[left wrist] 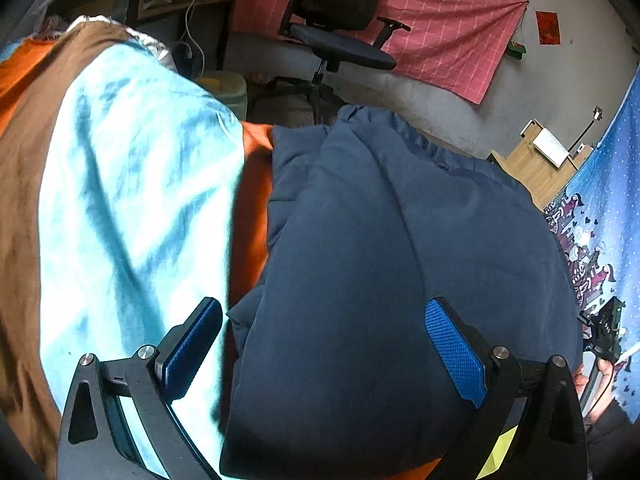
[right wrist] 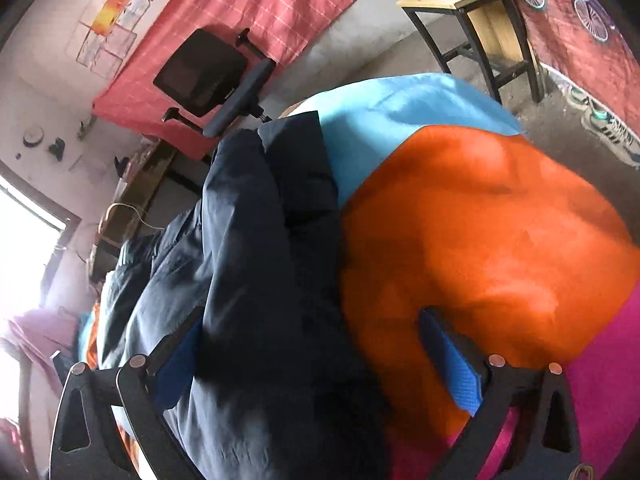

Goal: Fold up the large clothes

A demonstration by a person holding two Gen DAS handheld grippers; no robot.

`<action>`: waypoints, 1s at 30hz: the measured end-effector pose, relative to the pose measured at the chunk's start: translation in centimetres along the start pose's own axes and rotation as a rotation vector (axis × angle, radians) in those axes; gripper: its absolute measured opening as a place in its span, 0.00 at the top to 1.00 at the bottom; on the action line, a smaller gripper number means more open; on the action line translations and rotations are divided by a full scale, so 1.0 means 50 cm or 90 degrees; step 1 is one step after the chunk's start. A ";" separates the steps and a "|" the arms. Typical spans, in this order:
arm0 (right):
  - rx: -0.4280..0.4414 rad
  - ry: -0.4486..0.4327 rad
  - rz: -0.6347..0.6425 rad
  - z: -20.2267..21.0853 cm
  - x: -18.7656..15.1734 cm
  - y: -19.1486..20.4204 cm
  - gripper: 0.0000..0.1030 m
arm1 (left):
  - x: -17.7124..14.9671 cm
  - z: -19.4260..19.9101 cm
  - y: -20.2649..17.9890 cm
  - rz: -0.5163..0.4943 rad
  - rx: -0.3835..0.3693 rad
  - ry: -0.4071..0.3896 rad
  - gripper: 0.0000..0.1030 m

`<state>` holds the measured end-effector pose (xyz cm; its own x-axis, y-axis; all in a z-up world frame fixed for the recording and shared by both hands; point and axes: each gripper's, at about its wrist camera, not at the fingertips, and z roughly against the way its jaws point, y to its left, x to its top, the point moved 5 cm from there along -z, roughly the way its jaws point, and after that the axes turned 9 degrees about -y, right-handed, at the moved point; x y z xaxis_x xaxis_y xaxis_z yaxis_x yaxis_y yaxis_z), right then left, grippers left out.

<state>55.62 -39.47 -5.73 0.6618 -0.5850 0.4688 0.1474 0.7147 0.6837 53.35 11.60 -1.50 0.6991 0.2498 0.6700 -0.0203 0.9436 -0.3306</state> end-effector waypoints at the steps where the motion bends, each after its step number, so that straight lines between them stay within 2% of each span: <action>1: 0.002 0.004 -0.001 -0.002 0.000 0.000 0.00 | -0.003 -0.002 0.002 0.008 -0.005 0.006 0.03; 5: 0.046 0.005 0.009 -0.002 -0.007 0.015 0.00 | 0.005 -0.007 0.002 0.018 -0.027 0.019 0.03; 10: 0.062 0.028 0.011 -0.017 -0.016 0.022 0.00 | 0.022 -0.035 -0.010 0.010 -0.039 0.048 0.03; 15: 0.098 0.061 -0.019 -0.030 -0.020 0.030 0.00 | 0.024 -0.050 -0.001 0.044 -0.047 0.069 0.01; 17: 0.098 0.067 -0.027 -0.033 -0.024 0.032 0.00 | 0.026 -0.049 0.002 0.052 -0.051 0.068 0.01; 21: 0.061 0.070 0.002 -0.040 -0.034 0.038 0.00 | 0.025 -0.042 0.000 0.062 -0.062 0.068 0.03; 23: 0.047 0.070 0.009 -0.039 -0.037 0.042 0.00 | 0.025 -0.038 -0.002 0.061 -0.059 0.066 0.07; 27: 0.028 0.056 -0.009 -0.030 -0.039 0.035 0.03 | 0.032 -0.023 -0.015 0.060 -0.054 0.055 0.36; 29: 0.022 0.053 -0.012 -0.026 -0.043 0.033 0.15 | 0.035 -0.015 -0.025 0.055 -0.045 0.046 0.51; 30: 0.025 0.055 -0.014 -0.026 -0.045 0.034 0.19 | 0.038 -0.008 -0.032 0.048 -0.043 0.038 0.63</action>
<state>55.33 -36.43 -6.33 0.7199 -0.5639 0.4047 0.1349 0.6856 0.7154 55.01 10.46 0.03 0.7386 0.3047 0.6013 -0.0277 0.9050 -0.4246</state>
